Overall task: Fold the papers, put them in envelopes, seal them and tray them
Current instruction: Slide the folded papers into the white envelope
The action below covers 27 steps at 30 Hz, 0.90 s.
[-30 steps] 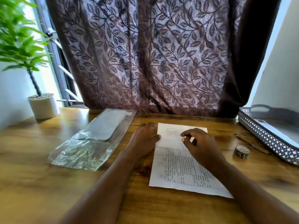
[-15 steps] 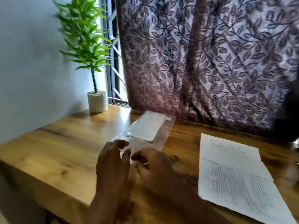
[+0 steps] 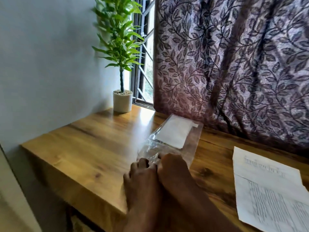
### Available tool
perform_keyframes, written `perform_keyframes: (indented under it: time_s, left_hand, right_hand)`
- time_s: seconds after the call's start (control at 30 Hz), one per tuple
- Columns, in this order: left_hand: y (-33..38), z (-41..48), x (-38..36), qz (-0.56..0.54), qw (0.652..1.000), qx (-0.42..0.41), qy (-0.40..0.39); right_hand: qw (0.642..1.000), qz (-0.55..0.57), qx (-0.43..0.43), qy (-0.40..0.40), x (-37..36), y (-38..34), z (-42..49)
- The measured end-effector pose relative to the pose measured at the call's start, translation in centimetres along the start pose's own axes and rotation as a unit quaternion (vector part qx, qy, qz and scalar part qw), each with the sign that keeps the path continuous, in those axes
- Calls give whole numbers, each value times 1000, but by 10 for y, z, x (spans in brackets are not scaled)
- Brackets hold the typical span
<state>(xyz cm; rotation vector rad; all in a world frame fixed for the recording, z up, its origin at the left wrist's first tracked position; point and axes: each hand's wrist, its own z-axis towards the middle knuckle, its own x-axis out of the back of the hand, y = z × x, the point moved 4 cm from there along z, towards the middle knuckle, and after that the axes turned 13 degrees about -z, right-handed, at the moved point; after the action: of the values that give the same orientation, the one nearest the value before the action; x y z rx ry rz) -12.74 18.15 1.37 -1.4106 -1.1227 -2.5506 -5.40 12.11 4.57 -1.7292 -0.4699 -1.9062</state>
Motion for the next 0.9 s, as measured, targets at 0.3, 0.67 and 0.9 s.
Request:
perform_keyframes:
  time_s: [0.3, 0.67, 0.9]
  left_hand:
    - [-3, 4, -2, -10, 1000, 9, -14]
    - [-1, 1, -3, -19, 999, 14, -21]
    - [-3, 2, -2, -27, 999, 18, -2]
  right_hand:
    - [986, -67, -91, -125, -39, 18, 59]
    - [982, -184, -44, -9, -9, -1, 65]
    - [988, -106, -35, -105, -20, 13, 86]
